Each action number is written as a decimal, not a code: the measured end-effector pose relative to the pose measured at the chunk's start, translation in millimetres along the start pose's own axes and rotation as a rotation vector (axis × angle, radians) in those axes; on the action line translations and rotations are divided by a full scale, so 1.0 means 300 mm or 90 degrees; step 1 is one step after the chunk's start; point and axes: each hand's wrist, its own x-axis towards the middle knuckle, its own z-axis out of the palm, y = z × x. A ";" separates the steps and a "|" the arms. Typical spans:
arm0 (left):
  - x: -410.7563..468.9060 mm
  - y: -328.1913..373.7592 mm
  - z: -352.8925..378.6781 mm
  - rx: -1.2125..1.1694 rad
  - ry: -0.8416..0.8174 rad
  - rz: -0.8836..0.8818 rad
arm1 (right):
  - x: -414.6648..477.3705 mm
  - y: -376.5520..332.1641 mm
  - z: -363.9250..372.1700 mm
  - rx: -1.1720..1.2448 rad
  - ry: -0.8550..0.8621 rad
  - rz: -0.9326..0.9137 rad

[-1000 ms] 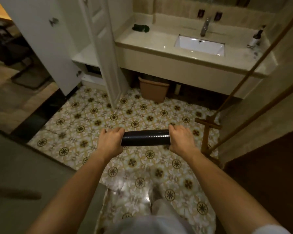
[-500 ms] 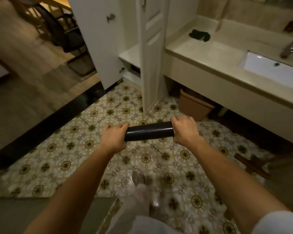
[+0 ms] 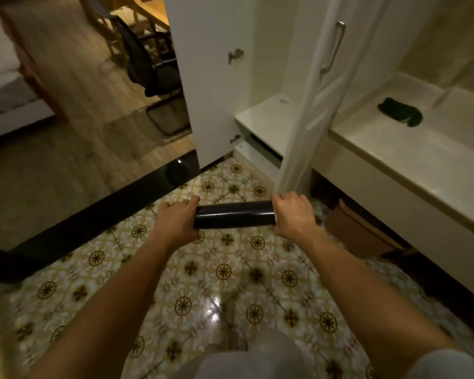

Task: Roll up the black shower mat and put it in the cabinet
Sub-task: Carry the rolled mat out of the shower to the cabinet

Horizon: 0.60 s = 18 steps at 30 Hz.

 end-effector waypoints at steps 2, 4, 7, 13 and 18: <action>0.103 -0.049 -0.019 0.007 -0.011 -0.012 | 0.127 -0.002 -0.010 0.003 -0.004 -0.010; 0.195 -0.085 -0.039 0.020 -0.023 -0.017 | 0.245 0.000 -0.019 -0.003 -0.001 -0.014; 0.366 -0.160 -0.053 0.029 -0.029 -0.017 | 0.462 0.002 -0.010 -0.005 -0.007 -0.026; 0.777 -0.301 -0.113 0.037 -0.036 0.004 | 0.911 0.040 0.012 0.004 -0.014 -0.029; 1.137 -0.415 -0.191 0.027 -0.026 0.040 | 1.256 0.098 -0.032 0.055 -0.005 -0.008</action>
